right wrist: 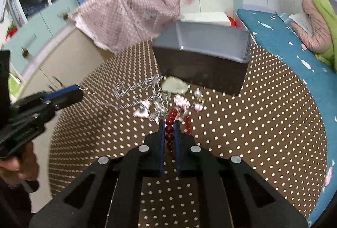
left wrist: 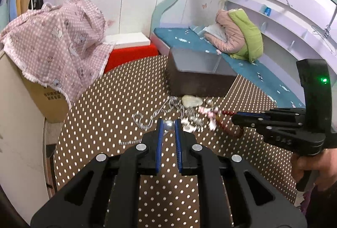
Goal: Organize jewelry
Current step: 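Grasp a silver pearl chain with the left tool while the right tool grasps the red bead bracelet, then carry both items over the grey box and open both tools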
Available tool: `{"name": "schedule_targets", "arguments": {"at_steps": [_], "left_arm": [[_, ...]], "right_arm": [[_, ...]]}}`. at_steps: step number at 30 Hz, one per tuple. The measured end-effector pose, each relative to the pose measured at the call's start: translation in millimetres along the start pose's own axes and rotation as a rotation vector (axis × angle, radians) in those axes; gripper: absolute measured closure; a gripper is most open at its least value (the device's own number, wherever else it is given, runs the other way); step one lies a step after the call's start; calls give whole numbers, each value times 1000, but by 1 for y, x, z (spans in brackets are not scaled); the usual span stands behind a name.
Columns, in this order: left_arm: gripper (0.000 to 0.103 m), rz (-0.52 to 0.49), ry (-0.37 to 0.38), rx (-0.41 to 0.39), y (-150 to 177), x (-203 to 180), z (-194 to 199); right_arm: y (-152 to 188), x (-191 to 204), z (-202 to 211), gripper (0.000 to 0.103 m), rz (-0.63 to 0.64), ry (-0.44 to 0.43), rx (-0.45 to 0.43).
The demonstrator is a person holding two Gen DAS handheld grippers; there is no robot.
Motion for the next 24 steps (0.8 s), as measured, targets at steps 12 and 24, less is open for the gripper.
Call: {"name": "schedule_targets", "arguments": {"at_steps": [12, 24], "left_arm": [[92, -42, 61, -100, -84, -22, -6], [92, -26, 114, -1, -134, -41, -102]], "right_arm": [[-83, 4, 51, 96, 21, -51, -181], [-138, -43, -5, 96, -42, 19, -172]]}}
Point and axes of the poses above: each gripper's, at about its wrist camera, not at the fingertips, and z roughly against the way its jaws point, x to its left, y to its underside, the point moved 7 cm from there along -z, roughly the way its jaws point, and after that the axes turned 10 degrees about -x, right-handed, at the moved point
